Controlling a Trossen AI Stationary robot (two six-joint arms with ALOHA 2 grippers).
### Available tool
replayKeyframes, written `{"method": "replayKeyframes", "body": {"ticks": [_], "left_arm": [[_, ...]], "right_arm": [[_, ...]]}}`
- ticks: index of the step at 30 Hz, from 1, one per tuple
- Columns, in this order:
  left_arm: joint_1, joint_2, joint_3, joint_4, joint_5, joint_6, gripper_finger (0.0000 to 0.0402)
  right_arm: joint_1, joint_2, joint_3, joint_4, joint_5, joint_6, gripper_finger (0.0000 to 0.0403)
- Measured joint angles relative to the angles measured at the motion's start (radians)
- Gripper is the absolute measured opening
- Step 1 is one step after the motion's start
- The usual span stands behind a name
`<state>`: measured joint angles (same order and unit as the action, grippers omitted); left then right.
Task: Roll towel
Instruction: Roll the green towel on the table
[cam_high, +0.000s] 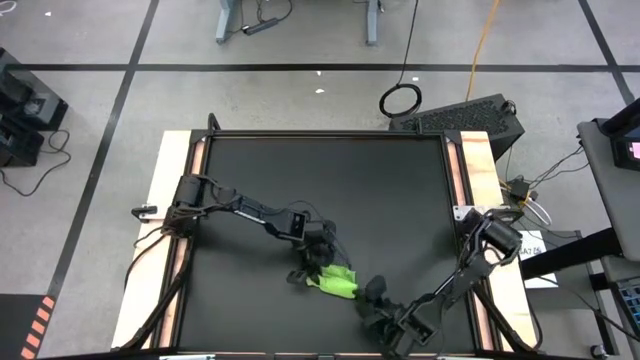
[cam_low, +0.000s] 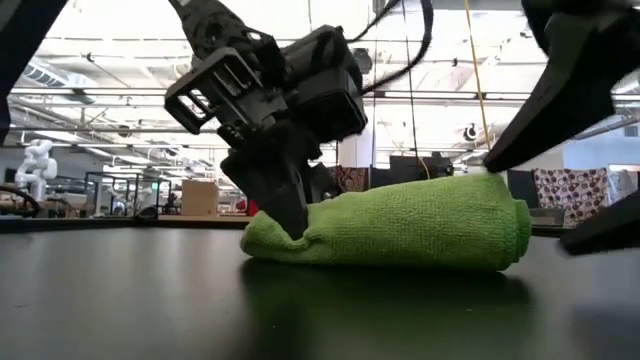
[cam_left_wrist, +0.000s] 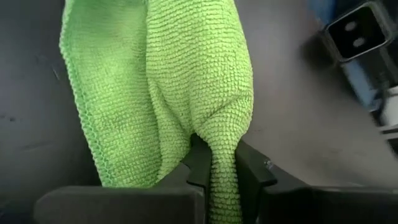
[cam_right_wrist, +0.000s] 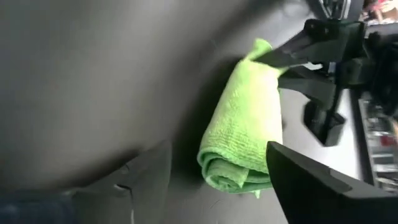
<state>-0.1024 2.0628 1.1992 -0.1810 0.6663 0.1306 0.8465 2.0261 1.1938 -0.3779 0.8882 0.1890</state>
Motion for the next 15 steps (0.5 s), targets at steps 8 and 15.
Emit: {"method": "replayKeyframes", "body": {"ticks": [8,15], "left_arm": [[0.025,0.037,0.002,0.027,0.112,-0.017,0.004],[0.026,0.037,0.001,0.04,0.119,-0.017,0.0044]], "right_arm": [[-0.066,0.044,0.006,-0.045,0.004,0.032,0.0208],[-0.149,0.044,0.003,-0.059,-0.079,0.139,0.0156]]}}
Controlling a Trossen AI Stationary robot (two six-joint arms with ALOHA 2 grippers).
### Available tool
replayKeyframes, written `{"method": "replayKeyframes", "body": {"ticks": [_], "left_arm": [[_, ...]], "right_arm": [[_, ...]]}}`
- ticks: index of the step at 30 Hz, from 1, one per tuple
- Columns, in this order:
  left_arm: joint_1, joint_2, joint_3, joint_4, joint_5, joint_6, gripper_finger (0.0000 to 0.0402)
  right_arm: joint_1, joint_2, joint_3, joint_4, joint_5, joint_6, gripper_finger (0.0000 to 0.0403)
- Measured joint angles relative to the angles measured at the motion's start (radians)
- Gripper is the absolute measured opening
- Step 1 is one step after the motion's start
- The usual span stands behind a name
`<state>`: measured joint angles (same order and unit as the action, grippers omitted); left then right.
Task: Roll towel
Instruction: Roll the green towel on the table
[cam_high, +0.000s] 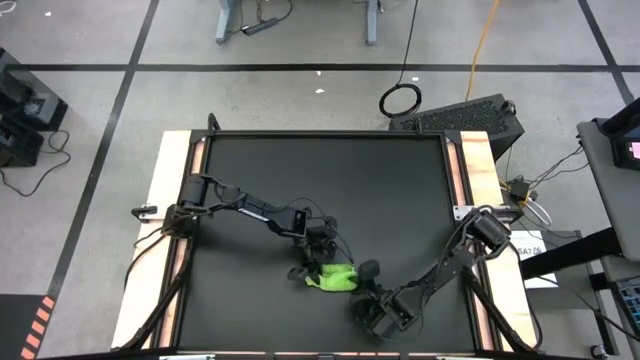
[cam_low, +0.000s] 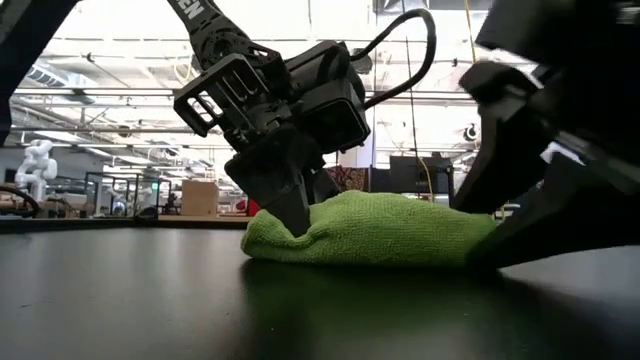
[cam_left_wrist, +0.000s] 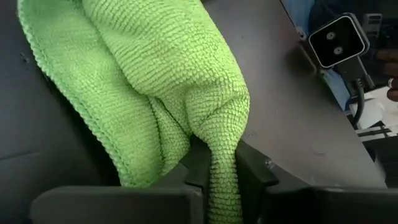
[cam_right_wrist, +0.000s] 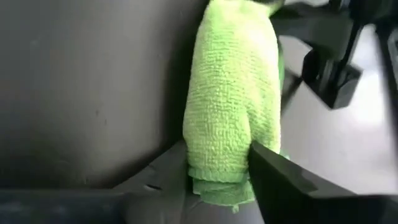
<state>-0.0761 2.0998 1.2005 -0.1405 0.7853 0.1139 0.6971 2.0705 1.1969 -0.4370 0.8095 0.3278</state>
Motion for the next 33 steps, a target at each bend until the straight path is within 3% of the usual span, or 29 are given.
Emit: {"method": "replayKeyframes", "body": {"ticks": [7,10,14,18,24,28,33], "left_arm": [[-0.002,-0.004,-0.001,0.008,-0.019,0.0,0.0126],[-0.012,-0.033,0.0,-0.035,-0.097,0.027,0.0167],[-0.039,-0.105,-0.001,-0.118,-0.291,0.096,0.0195],[-0.089,-0.203,-0.003,-0.182,-0.494,0.157,0.02],[-0.217,-0.292,-0.002,-0.219,-0.811,0.252,0.02],[-0.324,-0.274,-0.001,-0.184,-0.941,0.344,0.02],[-0.402,-0.187,-0.001,-0.079,-1.01,0.445,0.02]], "right_arm": [[-0.048,-0.003,0.0,0.005,-0.101,0.135,0.0048],[-0.062,-0.017,0.0,0.005,-0.173,0.164,0.0014],[-0.081,-0.047,-0.001,-0.003,-0.241,0.21,0.0024],[-0.109,-0.085,-0.003,-0.011,-0.332,0.236,0.0039],[-0.153,-0.126,-0.004,-0.021,-0.482,0.238,0.0029],[-0.164,-0.133,-0.004,-0.021,-0.517,0.239,0.0029],[-0.171,-0.135,-0.004,-0.016,-0.564,0.248,0.0034]]}}
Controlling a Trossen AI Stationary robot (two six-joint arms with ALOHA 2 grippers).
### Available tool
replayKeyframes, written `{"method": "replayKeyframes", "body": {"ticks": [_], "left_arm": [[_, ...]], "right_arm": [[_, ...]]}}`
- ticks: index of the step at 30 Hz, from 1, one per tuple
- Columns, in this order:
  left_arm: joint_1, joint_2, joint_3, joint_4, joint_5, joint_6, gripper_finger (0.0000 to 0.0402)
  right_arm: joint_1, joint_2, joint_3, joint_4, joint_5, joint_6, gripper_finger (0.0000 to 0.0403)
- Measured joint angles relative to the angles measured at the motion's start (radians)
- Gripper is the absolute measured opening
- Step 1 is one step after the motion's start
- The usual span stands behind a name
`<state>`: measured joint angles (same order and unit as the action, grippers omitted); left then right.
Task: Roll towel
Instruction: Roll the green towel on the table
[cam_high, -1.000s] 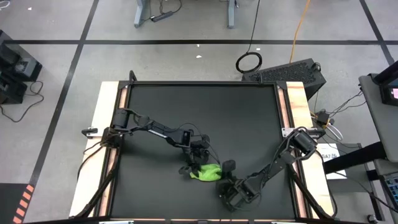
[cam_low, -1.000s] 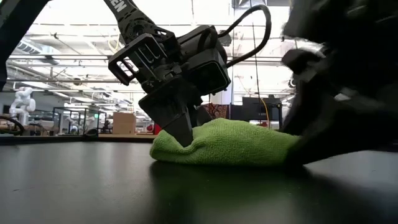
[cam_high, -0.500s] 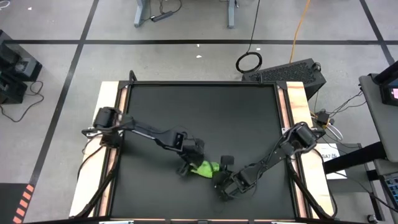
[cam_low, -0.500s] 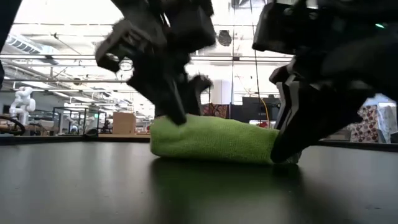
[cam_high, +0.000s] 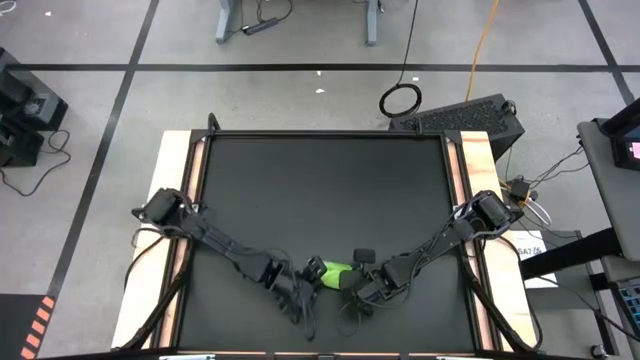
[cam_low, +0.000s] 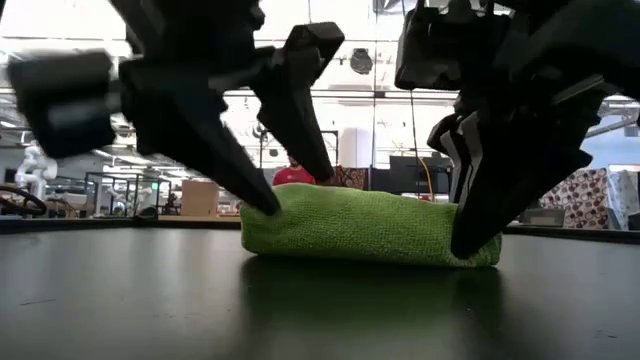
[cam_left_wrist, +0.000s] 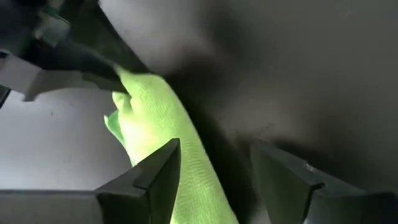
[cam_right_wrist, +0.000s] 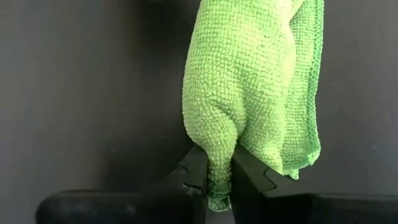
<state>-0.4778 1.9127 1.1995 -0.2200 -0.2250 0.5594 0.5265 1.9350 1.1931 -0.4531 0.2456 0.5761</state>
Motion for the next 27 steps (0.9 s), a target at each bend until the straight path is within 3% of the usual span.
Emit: {"method": "replayKeyframes", "body": {"ticks": [4,11,19,27], "left_arm": [[-0.002,0.057,0.0,0.036,-0.073,0.022,0.02],[0.056,0.08,0.002,0.078,-0.059,-0.044,0.02],[0.134,0.081,0.003,0.087,0.157,-0.143,0.02],[0.21,0.128,0.006,0.094,0.326,-0.213,0.02]], "right_arm": [[-0.004,0.0,0.0,0.013,-0.037,0.005,0.0033],[-0.004,-0.001,0.001,0.047,-0.12,-0.005,0.0038],[-0.003,-0.024,0.001,0.034,-0.173,-0.029,0.0057],[0.02,-0.151,0.0,-0.058,-0.11,-0.066,0.0151]]}}
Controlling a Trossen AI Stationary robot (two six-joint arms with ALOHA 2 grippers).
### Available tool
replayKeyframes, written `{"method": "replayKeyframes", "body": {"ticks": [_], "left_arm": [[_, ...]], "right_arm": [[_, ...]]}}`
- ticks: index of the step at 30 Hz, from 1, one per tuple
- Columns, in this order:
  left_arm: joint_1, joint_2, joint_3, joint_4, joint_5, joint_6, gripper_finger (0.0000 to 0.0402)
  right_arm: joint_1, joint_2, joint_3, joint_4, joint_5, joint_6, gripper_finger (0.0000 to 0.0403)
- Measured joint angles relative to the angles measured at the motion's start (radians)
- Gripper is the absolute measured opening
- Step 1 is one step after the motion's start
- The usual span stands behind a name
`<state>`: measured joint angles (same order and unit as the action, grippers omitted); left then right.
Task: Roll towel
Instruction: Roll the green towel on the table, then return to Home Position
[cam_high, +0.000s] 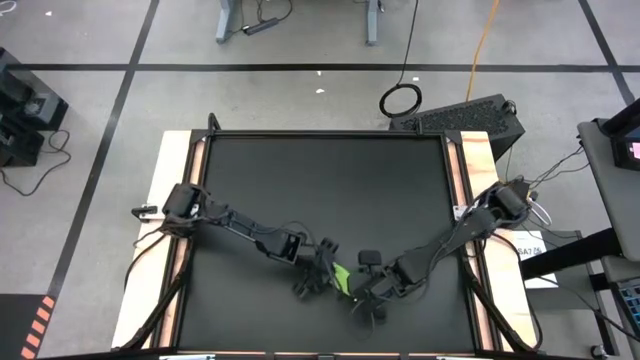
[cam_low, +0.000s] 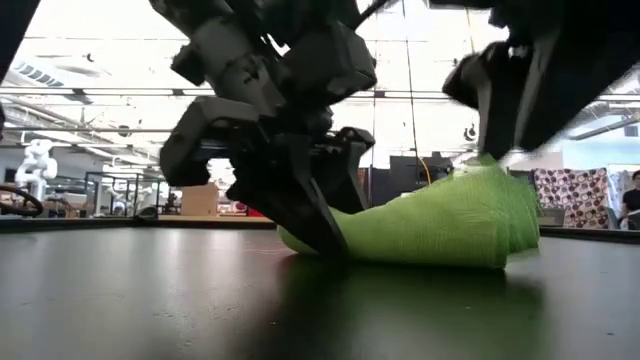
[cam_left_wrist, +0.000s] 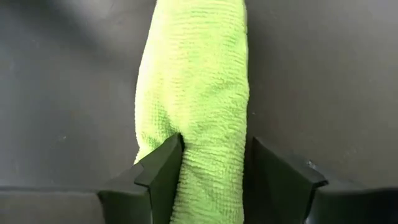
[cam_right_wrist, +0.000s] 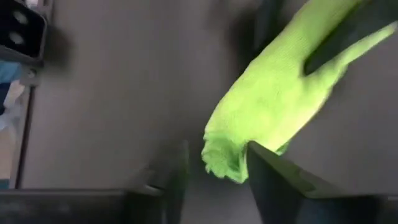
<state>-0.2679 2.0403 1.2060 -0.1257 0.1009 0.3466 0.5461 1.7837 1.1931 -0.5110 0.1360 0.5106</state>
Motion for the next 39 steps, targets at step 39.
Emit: {"method": "replayKeyframes", "body": {"ticks": [39], "left_arm": [[0.143,-0.213,-0.008,-0.225,0.285,-0.175,0.0305]], "right_arm": [[0.425,-0.578,-0.423,-0.17,0.654,0.421,0.0233]]}}
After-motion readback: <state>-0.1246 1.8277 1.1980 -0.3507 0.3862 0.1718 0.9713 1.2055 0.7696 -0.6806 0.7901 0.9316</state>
